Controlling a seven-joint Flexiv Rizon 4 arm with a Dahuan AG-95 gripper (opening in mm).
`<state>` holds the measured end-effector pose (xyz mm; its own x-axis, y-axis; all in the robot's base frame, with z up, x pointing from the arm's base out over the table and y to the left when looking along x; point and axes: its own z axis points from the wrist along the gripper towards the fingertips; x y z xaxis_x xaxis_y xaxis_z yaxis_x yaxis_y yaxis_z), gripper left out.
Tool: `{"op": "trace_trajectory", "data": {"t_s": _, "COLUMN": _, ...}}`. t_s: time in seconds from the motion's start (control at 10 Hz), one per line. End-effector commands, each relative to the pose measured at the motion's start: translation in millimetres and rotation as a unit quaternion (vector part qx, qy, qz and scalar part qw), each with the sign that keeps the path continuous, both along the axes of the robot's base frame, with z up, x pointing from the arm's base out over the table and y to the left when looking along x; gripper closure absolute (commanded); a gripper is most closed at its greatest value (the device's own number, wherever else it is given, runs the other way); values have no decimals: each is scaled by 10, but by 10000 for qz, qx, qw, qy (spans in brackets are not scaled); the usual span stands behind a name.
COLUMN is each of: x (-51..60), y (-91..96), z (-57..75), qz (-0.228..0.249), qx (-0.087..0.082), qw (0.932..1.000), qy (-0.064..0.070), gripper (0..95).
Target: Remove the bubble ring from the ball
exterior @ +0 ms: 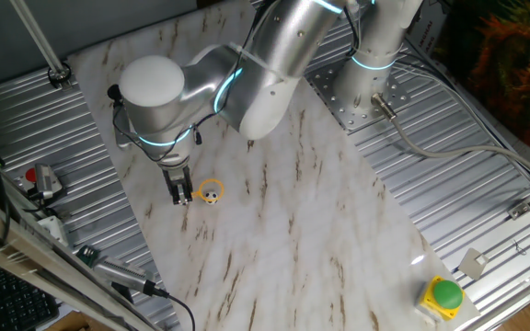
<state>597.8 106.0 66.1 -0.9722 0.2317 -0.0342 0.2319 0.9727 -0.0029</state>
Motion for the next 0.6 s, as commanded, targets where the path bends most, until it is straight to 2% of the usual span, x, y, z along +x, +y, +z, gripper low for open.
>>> {"op": "trace_trajectory", "data": {"t_s": 0.1, "x": -49, "y": -25, "z": 66, "qz": 56, "qx": -19, "qw": 10000, "qy": 13, "gripper": 950}}
{"op": "trace_trajectory", "data": {"t_s": 0.2, "x": -84, "y": -48, "z": 88, "qz": 86, "qx": -12, "qw": 10000, "qy": 7, "gripper": 950}}
{"op": "trace_trajectory", "data": {"t_s": 0.6, "x": -322, "y": -430, "z": 173, "qz": 483, "qx": -7, "qw": 9988, "qy": 5, "gripper": 950}}
